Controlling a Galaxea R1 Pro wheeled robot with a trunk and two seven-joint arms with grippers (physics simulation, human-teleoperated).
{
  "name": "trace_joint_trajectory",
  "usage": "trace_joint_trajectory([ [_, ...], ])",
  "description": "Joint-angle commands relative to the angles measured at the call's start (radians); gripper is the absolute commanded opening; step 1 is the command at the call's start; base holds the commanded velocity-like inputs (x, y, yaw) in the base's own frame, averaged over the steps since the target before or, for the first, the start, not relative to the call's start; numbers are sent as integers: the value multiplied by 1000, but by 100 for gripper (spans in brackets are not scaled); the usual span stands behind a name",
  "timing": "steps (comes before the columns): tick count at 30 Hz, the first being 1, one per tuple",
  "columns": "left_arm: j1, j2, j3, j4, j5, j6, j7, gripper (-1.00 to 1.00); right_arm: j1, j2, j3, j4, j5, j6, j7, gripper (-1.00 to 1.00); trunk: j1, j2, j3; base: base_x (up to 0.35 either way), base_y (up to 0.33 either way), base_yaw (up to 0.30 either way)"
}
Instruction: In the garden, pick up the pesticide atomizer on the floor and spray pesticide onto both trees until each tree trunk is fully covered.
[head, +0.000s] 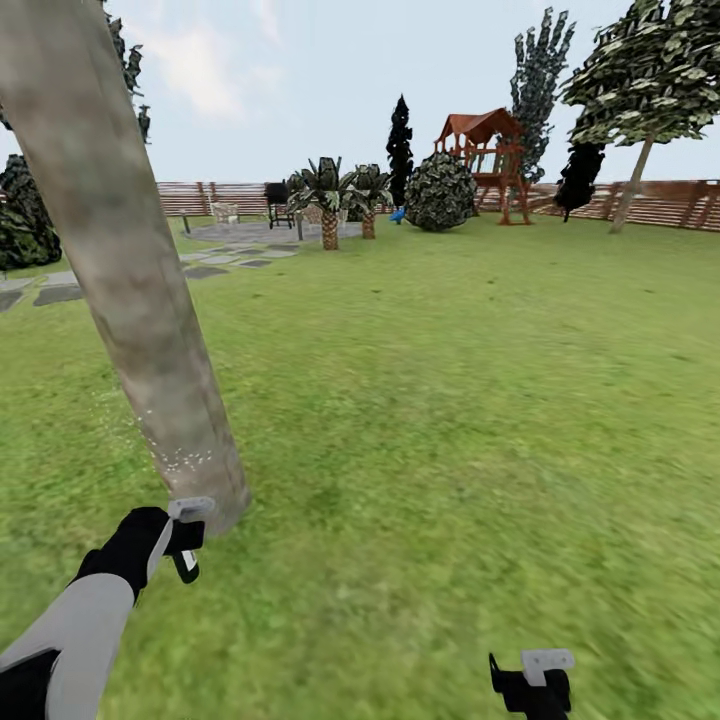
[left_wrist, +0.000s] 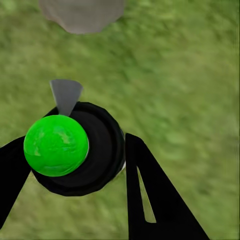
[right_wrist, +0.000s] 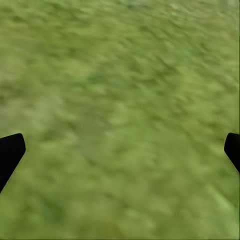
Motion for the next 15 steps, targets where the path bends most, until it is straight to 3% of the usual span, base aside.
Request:
trace_joint_trajectory([
  [1,-3,0,6,-17,-10,19,-10,-100,0,0,9,0,-8,-3,-3,100,0,0,-1,25,-21,277],
  [2,-7,-1,6,-55,-9,63,-16,-100,0,0,9,0,-8,-3,-3,100,0,0,-1,8,-7,277],
  [6,-55,-7,1,-130,-9,134,-21,-100,0,0,9,0,-8,-3,-3,100,0,0,-1,2,-2,276],
  [8,-96,-8,-2,-145,-9,229,-27,-100,0,0,9,0,-8,-3,-3,100,0,0,-1,0,0,165],
  [12,-138,-3,-4,-150,-10,261,-82,-100,0,-1,9,0,-8,-3,-3,100,0,0,-1,0,0,32],
  [15,-146,18,-5,-149,-16,266,-101,-100,0,-2,9,0,-8,-3,-3,100,0,0,-1,0,0,2],
])
